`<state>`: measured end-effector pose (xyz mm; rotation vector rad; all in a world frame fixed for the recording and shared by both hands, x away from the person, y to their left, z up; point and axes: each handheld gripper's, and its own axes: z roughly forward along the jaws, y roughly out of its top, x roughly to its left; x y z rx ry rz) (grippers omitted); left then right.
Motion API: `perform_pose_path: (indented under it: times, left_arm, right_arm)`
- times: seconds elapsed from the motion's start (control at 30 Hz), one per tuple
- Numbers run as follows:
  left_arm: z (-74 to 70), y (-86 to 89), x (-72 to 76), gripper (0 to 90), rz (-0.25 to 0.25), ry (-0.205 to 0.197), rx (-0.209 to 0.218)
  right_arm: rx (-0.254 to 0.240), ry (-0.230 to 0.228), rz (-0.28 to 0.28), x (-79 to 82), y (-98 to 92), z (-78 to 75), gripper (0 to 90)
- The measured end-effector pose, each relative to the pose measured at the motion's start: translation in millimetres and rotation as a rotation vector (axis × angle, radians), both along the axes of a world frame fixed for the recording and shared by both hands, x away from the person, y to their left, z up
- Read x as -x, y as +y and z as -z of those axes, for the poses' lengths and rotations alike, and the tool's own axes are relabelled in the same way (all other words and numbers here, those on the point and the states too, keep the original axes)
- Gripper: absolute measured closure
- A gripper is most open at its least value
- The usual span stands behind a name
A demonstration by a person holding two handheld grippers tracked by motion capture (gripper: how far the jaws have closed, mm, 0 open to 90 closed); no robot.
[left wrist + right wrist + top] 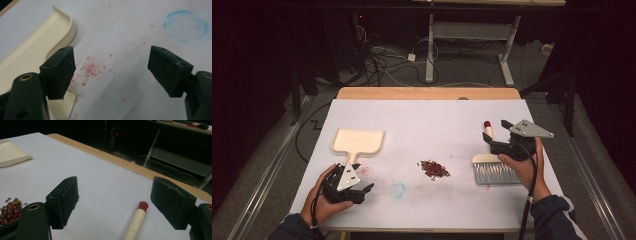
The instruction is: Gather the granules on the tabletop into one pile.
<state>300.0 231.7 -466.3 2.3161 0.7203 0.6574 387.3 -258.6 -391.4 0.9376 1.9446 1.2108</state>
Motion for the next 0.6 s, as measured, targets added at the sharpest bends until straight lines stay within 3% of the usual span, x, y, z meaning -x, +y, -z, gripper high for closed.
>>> perform_pose_path:
  times: [0.6]
  left_arm:
    - [-0.6,0.3,0.6,21.1,-0.002,-0.005,0.003]
  right_arm:
    - [0.046,-0.054,-0.047,38.0,4.7,-9.7,22.9]
